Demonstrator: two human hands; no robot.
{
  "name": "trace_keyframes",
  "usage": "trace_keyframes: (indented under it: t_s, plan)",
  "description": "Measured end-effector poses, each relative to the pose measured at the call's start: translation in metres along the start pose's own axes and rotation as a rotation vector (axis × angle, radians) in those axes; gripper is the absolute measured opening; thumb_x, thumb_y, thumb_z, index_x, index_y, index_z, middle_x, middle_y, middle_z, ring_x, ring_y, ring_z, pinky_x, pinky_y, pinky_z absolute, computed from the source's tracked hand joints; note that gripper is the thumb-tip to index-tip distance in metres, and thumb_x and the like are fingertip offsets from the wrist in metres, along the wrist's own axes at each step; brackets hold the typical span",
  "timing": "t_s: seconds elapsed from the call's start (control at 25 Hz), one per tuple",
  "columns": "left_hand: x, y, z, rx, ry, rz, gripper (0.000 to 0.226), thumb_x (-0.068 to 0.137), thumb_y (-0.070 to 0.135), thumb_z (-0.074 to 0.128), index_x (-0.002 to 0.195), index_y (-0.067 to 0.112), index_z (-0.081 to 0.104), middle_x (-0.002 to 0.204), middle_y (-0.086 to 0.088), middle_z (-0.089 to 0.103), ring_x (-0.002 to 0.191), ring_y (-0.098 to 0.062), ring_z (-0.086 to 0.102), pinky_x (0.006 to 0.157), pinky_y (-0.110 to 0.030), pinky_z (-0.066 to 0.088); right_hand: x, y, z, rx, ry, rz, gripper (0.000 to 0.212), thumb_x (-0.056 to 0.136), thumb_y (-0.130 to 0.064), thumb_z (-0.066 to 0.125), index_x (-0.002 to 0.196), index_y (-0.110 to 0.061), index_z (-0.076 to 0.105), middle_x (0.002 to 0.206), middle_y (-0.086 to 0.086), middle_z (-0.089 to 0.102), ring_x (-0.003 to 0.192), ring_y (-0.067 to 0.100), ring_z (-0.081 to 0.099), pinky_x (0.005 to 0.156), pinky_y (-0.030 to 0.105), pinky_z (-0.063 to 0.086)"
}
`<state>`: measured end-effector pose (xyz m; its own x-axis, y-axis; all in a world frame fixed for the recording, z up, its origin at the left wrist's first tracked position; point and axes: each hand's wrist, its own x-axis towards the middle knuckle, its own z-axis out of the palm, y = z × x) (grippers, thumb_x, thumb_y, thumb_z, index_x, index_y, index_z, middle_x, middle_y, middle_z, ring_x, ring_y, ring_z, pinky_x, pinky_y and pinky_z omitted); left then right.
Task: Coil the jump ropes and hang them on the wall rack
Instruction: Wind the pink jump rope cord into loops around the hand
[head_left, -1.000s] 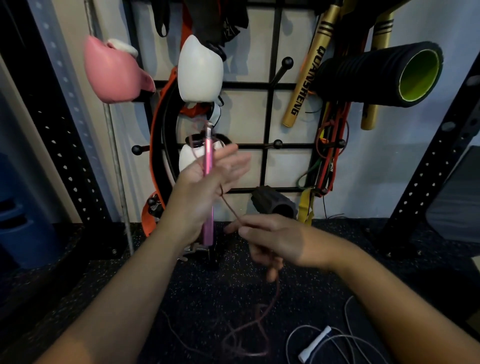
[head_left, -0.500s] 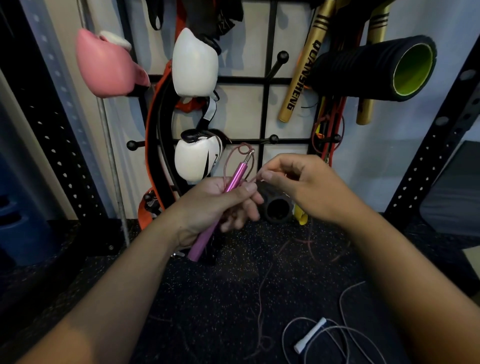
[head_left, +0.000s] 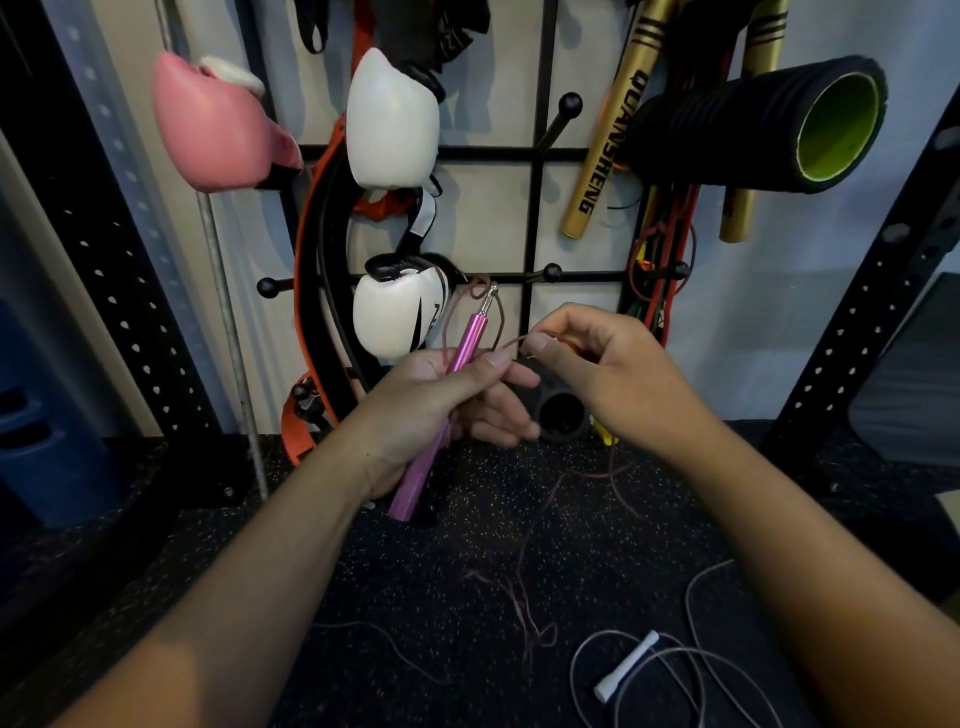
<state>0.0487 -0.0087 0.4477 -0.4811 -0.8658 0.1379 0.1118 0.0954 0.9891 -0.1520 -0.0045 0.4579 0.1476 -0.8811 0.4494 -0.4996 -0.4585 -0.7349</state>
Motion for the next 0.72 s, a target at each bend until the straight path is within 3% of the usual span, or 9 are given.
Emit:
trace_keyframes:
  t_s: [0.08, 0.16, 0.24, 0.36, 0.44, 0.52, 0.6, 0.68, 0.72]
  plan:
    - [-0.002, 0.002, 0.002, 0.004, -0.005, -0.009, 0.03, 0.101, 0.026, 0.054, 0.099, 0.004, 0.074, 0.057, -0.004, 0.065, 0.049, -0.016, 0.066, 0.051, -0.022, 0.055, 0.001, 0.001, 0.001, 0.008, 0.012, -0.031, 0.014, 0.102, -0.033, 0.061, 0.098, -0.025, 0.072, 0.093, 0.02, 0.073, 0.089, 0.046, 0.066, 0.08, 0.061, 0.055]
    - [-0.004, 0.005, 0.002, -0.06, -0.06, -0.027, 0.031, 0.099, 0.029, 0.055, 0.09, 0.006, 0.074, 0.045, 0.003, 0.05, 0.031, -0.007, 0.046, 0.037, -0.018, 0.037, 0.0, 0.003, 0.003, 0.023, 0.025, -0.053, 0.014, 0.103, -0.031, 0.061, 0.1, -0.023, 0.073, 0.091, 0.016, 0.074, 0.086, 0.04, 0.067, 0.079, 0.054, 0.058]
    - [-0.006, 0.011, 0.003, -0.245, -0.166, -0.014, 0.034, 0.102, 0.027, 0.051, 0.084, 0.006, 0.072, 0.039, 0.008, 0.043, 0.026, -0.001, 0.038, 0.032, -0.019, 0.022, -0.003, 0.008, 0.006, 0.042, -0.003, -0.029, 0.019, 0.104, -0.033, 0.058, 0.097, -0.021, 0.071, 0.081, 0.008, 0.071, 0.074, 0.031, 0.065, 0.071, 0.044, 0.054]
    - [-0.006, 0.023, 0.014, -0.672, -0.107, 0.08, 0.039, 0.106, 0.023, 0.045, 0.087, 0.005, 0.074, 0.046, 0.006, 0.058, 0.034, -0.002, 0.055, 0.035, -0.014, 0.039, -0.013, 0.018, 0.018, 0.123, -0.158, 0.124, 0.031, 0.108, -0.038, 0.045, 0.094, -0.021, 0.068, 0.068, 0.0, 0.061, 0.063, 0.017, 0.061, 0.066, 0.033, 0.051]
    - [0.0, 0.024, 0.014, -0.808, 0.069, 0.207, 0.035, 0.107, 0.019, 0.046, 0.104, 0.0, 0.075, 0.073, -0.003, 0.077, 0.064, -0.011, 0.076, 0.058, -0.019, 0.06, -0.023, 0.02, 0.032, 0.111, -0.329, 0.167, 0.032, 0.109, -0.039, 0.04, 0.102, -0.021, 0.066, 0.069, 0.004, 0.058, 0.065, 0.02, 0.064, 0.068, 0.029, 0.052]
    - [0.006, 0.02, 0.004, -0.501, 0.223, 0.314, 0.033, 0.109, 0.018, 0.043, 0.126, 0.0, 0.064, 0.104, -0.009, 0.08, 0.099, -0.019, 0.077, 0.085, -0.027, 0.061, -0.029, 0.013, 0.043, 0.187, -0.507, 0.184, 0.028, 0.109, -0.035, 0.044, 0.112, -0.017, 0.065, 0.066, 0.006, 0.046, 0.061, 0.026, 0.056, 0.066, 0.03, 0.055]
    - [0.006, 0.013, -0.005, 0.132, 0.317, 0.298, 0.031, 0.11, 0.022, 0.042, 0.129, 0.008, 0.063, 0.113, -0.003, 0.079, 0.106, -0.008, 0.074, 0.096, -0.021, 0.054, -0.026, 0.004, 0.04, 0.275, -0.61, 0.215, 0.02, 0.108, -0.026, 0.052, 0.12, -0.016, 0.064, 0.061, 0.001, 0.044, 0.054, 0.023, 0.048, 0.063, 0.033, 0.058]
    - [0.002, 0.007, -0.011, 0.596, 0.307, 0.169, 0.027, 0.108, 0.031, 0.046, 0.115, 0.023, 0.07, 0.106, 0.009, 0.078, 0.095, 0.006, 0.071, 0.087, -0.01, 0.047, -0.02, -0.006, 0.026, 0.076, -0.611, 0.158, 0.018, 0.105, -0.023, 0.057, 0.12, -0.023, 0.068, 0.059, -0.011, 0.059, 0.049, 0.01, 0.046, 0.054, 0.022, 0.047]
    - [0.0, 0.003, -0.013, 0.702, 0.267, 0.113, 0.026, 0.106, 0.035, 0.048, 0.107, 0.026, 0.072, 0.098, 0.011, 0.079, 0.089, 0.006, 0.071, 0.08, -0.012, 0.047, -0.016, -0.01, 0.018, -0.042, -0.575, 0.118, 0.017, 0.104, -0.024, 0.058, 0.115, -0.026, 0.071, 0.06, -0.018, 0.063, 0.048, 0.005, 0.044, 0.052, 0.018, 0.041]
